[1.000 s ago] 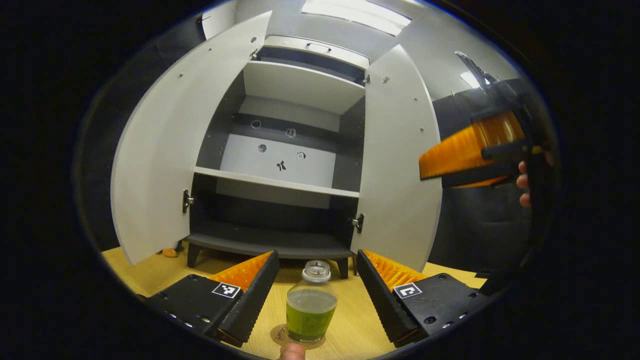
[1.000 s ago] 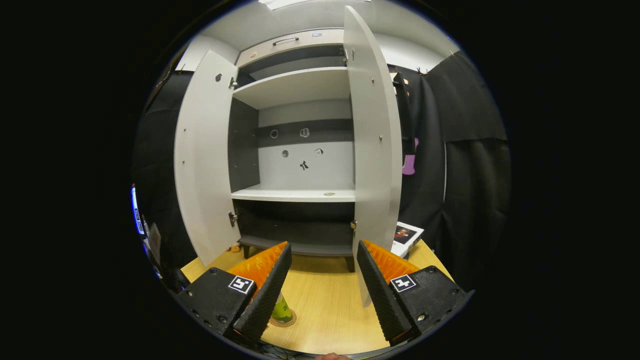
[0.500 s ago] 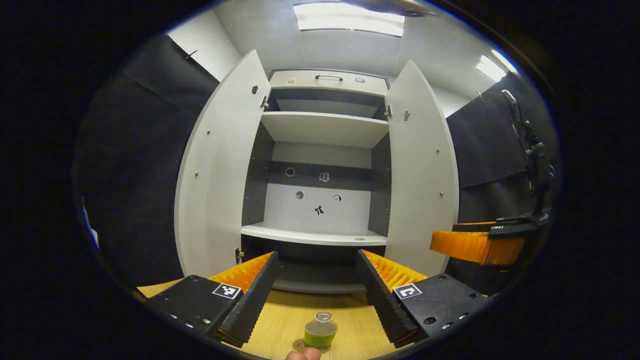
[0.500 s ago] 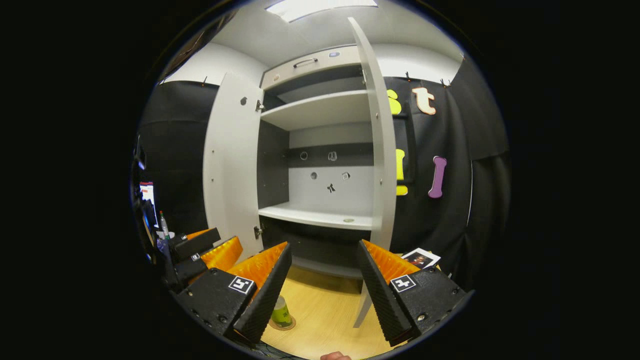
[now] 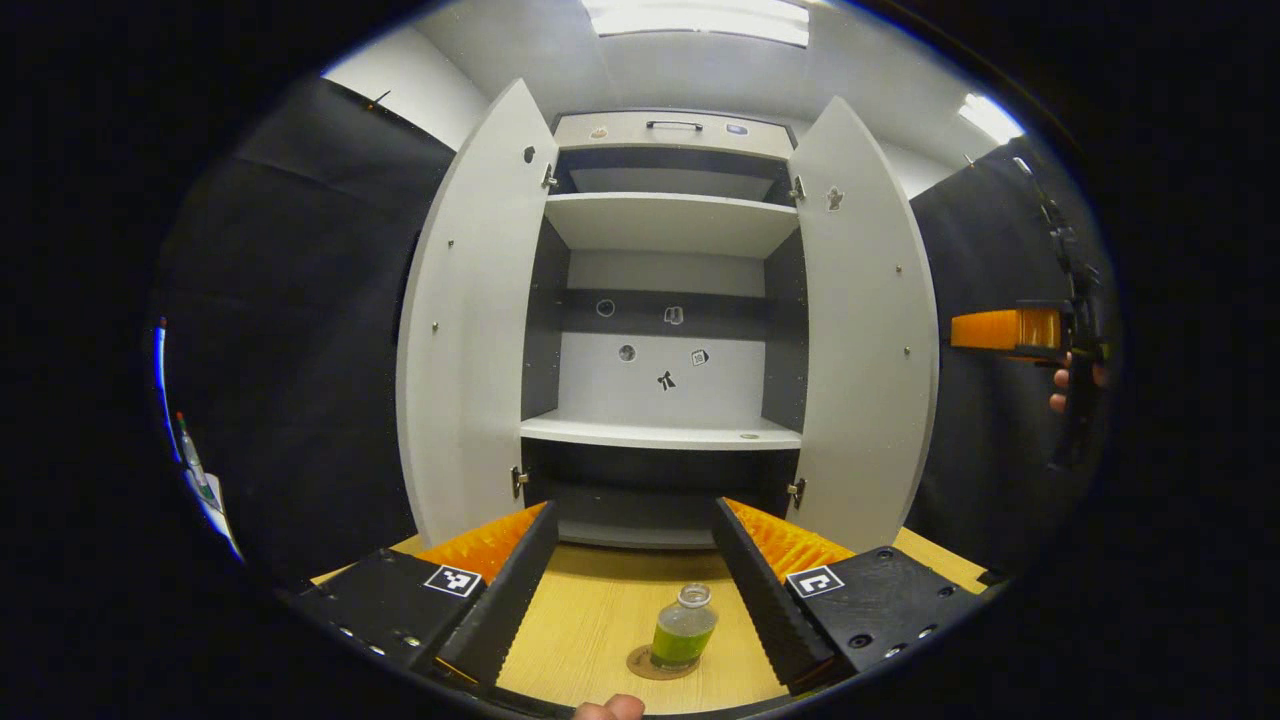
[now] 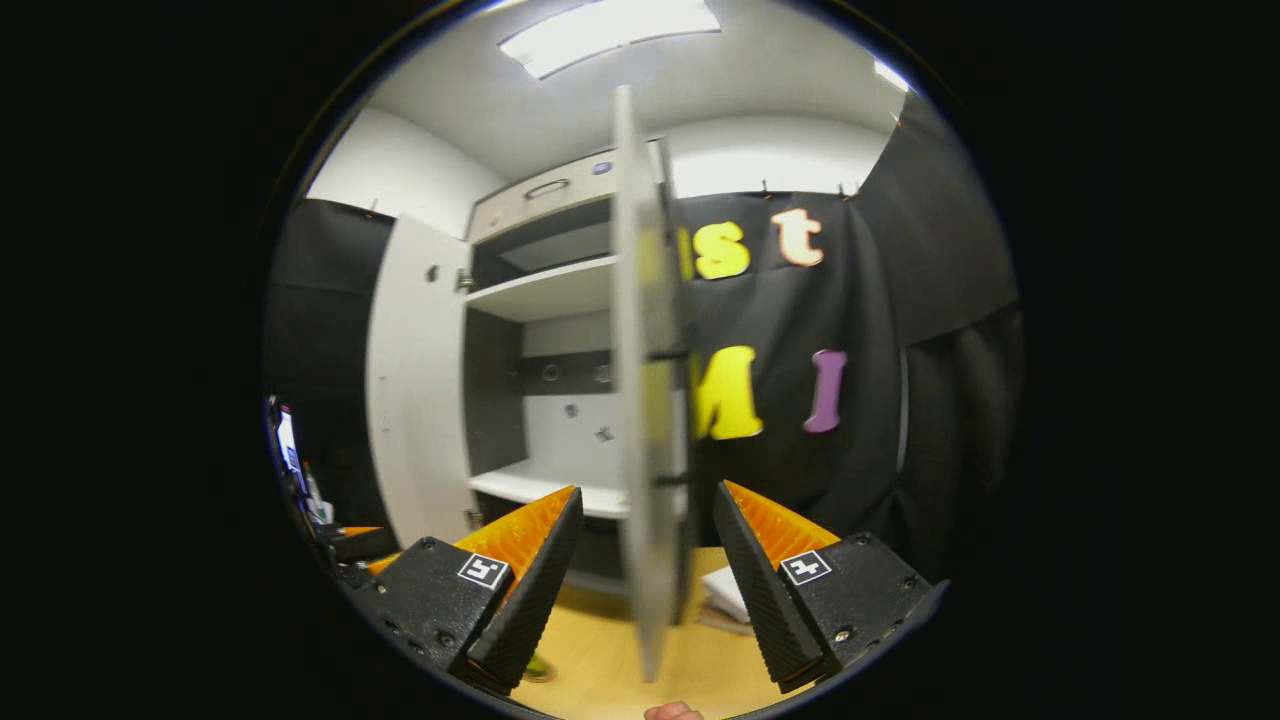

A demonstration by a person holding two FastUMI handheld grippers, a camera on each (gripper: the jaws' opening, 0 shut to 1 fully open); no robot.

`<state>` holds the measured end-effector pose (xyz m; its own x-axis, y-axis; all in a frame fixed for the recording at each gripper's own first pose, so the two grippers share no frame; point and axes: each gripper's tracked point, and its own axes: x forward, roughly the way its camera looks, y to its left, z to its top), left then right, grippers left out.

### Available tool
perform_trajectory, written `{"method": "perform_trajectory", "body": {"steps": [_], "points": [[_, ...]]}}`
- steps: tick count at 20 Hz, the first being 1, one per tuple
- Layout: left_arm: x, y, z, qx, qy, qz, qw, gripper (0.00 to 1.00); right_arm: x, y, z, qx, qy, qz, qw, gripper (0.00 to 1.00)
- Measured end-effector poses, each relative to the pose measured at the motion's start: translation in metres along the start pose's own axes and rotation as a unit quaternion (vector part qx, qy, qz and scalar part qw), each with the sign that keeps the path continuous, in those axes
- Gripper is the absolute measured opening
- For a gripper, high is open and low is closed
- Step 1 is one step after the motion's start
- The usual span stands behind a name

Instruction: Grasp the bottle in the cabinet with the left hand and place it on the coaster, then close the right door with the right hand and the left door with the left hand.

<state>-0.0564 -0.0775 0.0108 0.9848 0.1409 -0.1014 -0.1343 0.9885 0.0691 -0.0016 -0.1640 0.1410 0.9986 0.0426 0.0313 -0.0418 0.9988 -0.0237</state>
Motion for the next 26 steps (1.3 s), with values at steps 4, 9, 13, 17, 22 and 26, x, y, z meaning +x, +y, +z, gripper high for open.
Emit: {"method": "perform_trajectory", "body": {"steps": [4,9,13,17,22,26], "points": [[0.001,0.008,0.001,-0.017,-0.002,0.008,1.000,0.95,0.041,-0.035,0.031,-0.021,-0.026,-0.044,0.998,0.81],[0.001,0.007,0.006,-0.019,-0.015,0.020,1.000,0.95,0.071,-0.049,0.041,0.009,-0.030,-0.054,0.998,0.81],[0.006,0.006,0.003,-0.015,-0.012,0.028,0.999,0.95,0.070,-0.043,0.038,0.014,-0.024,-0.034,0.999,0.81],[0.011,0.006,0.002,-0.023,-0.014,0.028,0.999,0.95,0.068,-0.028,0.040,0.001,-0.019,-0.048,0.999,0.81],[0.011,0.015,-0.005,-0.030,-0.007,0.042,0.999,0.95,0.074,0.025,0.039,-0.027,-0.019,-0.002,0.999,0.81],[0.005,0.031,-0.002,-0.025,-0.009,0.059,0.998,0.95,0.087,0.051,0.036,-0.004,-0.004,0.038,0.999,0.81]]}}
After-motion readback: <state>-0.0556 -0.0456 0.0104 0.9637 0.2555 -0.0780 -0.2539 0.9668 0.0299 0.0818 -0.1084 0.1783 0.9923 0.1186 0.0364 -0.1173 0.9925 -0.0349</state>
